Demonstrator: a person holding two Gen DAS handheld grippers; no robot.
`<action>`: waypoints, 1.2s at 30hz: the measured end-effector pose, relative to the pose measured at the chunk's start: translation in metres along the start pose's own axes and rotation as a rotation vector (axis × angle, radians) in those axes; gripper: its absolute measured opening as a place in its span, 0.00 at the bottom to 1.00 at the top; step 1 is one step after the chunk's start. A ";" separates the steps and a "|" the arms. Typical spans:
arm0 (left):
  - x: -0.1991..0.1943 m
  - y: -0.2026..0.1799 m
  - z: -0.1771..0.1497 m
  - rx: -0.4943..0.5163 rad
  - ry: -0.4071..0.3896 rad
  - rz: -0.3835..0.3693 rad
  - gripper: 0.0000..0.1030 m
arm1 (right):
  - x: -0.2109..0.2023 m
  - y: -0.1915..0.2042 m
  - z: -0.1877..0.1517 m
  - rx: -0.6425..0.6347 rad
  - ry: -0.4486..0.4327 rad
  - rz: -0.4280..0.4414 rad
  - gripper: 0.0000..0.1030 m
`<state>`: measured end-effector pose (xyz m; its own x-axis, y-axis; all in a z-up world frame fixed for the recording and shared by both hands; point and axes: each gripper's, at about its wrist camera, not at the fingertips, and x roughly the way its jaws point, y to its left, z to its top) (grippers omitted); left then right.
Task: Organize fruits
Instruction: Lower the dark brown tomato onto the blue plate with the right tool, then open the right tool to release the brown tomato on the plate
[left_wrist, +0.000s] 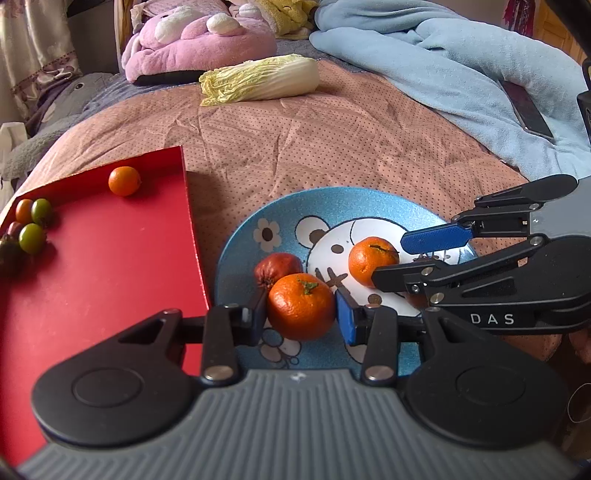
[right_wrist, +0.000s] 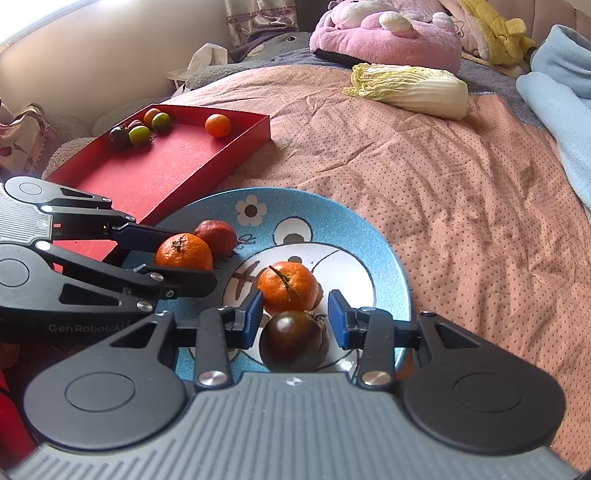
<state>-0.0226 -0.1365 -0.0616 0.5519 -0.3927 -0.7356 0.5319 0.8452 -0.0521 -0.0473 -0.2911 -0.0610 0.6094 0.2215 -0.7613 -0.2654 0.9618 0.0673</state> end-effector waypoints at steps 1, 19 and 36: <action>0.000 0.000 0.000 -0.001 0.001 0.002 0.42 | 0.001 -0.001 0.002 0.009 -0.002 0.004 0.44; -0.011 0.007 0.001 -0.037 -0.025 0.004 0.42 | -0.004 -0.004 0.015 0.014 -0.052 -0.030 0.45; -0.047 0.002 0.000 -0.051 -0.059 0.104 0.42 | -0.066 0.010 0.019 -0.014 -0.170 0.029 0.59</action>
<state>-0.0472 -0.1161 -0.0275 0.6401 -0.3214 -0.6978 0.4374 0.8992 -0.0129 -0.0754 -0.2931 0.0021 0.7184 0.2745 -0.6392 -0.2948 0.9524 0.0777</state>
